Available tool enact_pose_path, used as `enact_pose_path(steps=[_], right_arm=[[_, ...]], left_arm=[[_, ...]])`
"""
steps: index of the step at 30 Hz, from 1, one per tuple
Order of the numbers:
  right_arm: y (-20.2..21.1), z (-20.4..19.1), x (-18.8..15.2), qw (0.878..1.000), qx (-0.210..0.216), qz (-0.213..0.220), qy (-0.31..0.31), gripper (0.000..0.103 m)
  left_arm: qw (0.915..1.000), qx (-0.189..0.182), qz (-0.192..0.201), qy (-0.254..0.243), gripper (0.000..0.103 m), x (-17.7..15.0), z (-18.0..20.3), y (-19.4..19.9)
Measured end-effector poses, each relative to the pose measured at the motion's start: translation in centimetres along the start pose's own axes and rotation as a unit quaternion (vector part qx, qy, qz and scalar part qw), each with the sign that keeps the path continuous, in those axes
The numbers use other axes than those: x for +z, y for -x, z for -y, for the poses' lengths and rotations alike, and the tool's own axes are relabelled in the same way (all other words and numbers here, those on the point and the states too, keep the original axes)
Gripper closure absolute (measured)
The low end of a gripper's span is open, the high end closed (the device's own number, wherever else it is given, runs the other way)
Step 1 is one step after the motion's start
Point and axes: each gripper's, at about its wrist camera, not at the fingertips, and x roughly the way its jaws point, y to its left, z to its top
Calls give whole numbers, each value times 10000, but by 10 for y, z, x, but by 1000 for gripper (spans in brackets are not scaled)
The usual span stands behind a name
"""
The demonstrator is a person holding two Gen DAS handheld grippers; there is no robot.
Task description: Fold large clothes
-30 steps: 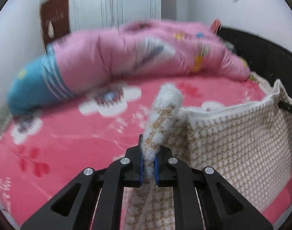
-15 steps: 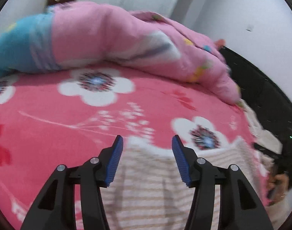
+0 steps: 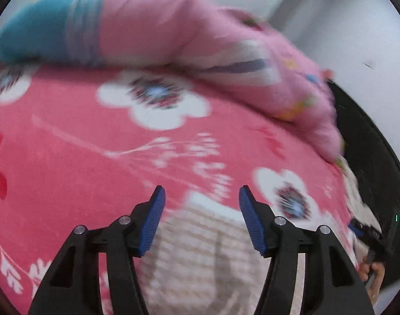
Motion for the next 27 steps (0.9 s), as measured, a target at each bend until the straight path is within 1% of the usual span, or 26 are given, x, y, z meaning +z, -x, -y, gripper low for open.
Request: enact_pose_path(steps=[1,2,3,4,5,6,7,8,10,11,12,13,14,15,16,17,18,19,20,21,22,23,24,25,26,27], right_arm=[[5,-21,-9,9992,90,-46,382,38],[6,-41,-20,9971,133,-121,733,38],[2,-61,-32,9939,144,-238,1064,38],[-8,-77,-46,9907,107,-363,1305,38],[-18,-82,-50,9893,50,-457,1386,38],[-41,-87,-62,9865,-132,-722,1465,38],[-62,-86,-72,9837,-294,-898,1532,36],[-73,-84,-78,9814,-391,-880,1663,36],[-60,-83,-74,9828,-390,-875,1578,36],[-46,-84,-73,9844,-423,-887,1461,36],[-19,-89,-73,9862,-364,-816,1395,37],[2,-94,-78,9863,-227,-663,1495,37],[27,-102,-88,9846,-106,-433,1688,37],[35,-111,-98,9828,-62,-328,1814,37],[42,-117,-108,9813,-32,-323,1895,37],[40,-120,-119,9800,-20,-400,1950,37],[24,-124,-136,9772,-107,-634,2021,37],[4,-125,-149,9737,-278,-839,2098,37],[-15,-122,-160,9709,-444,-904,2171,36],[-24,-115,-168,9725,-447,-854,2119,35],[-16,-115,-165,9753,-445,-842,1995,35],[-7,-117,-162,9766,-460,-836,1926,36],[14,-122,-159,9778,-461,-748,1901,37],[35,-127,-161,9767,-375,-552,2038,37],[45,-130,-164,9747,-363,-424,2164,37],[57,-134,-173,9693,-500,-276,2390,37]], left_arm=[[9991,-215,-65,-365,46,-7,24,6],[9969,-353,-188,-678,45,-17,42,8],[9948,-418,-315,-870,43,-26,56,4],[9905,-456,-606,-1149,43,-43,79,-6],[9873,-389,-802,-1313,43,-55,90,-16],[9820,-75,-1048,-1572,43,-74,103,-36],[9751,313,-1284,-1780,41,-90,108,-58],[9732,474,-1275,-1855,40,-100,107,-68],[9776,405,-1142,-1723,40,-106,97,-61],[9812,378,-1100,-1537,41,-101,97,-47],[9826,389,-1065,-1474,42,-100,94,-32],[9834,368,-965,-1493,43,-99,97,-17],[9834,241,-769,-1624,42,-102,101,5],[9829,77,-635,-1724,42,-109,105,25],[9823,-153,-638,-1752,38,-120,109,37],[9816,-269,-725,-1748,36,-131,112,39],[9800,-261,-921,-1743,35,-146,115,31],[9765,-26,-1186,-1797,35,-162,116,14],[9730,228,-1321,-1879,35,-173,114,0],[9694,461,-1290,-2035,35,-187,113,-13],[9689,516,-1187,-2110,34,-192,113,-13],[9722,498,-978,-2068,34,-191,117,-1],[9748,463,-907,-1983,34,-189,119,11],[9765,395,-860,-1938,34,-189,120,23],[9784,287,-725,-1912,34,-190,120,42],[9800,248,-537,-1898,34,-195,117,58]])
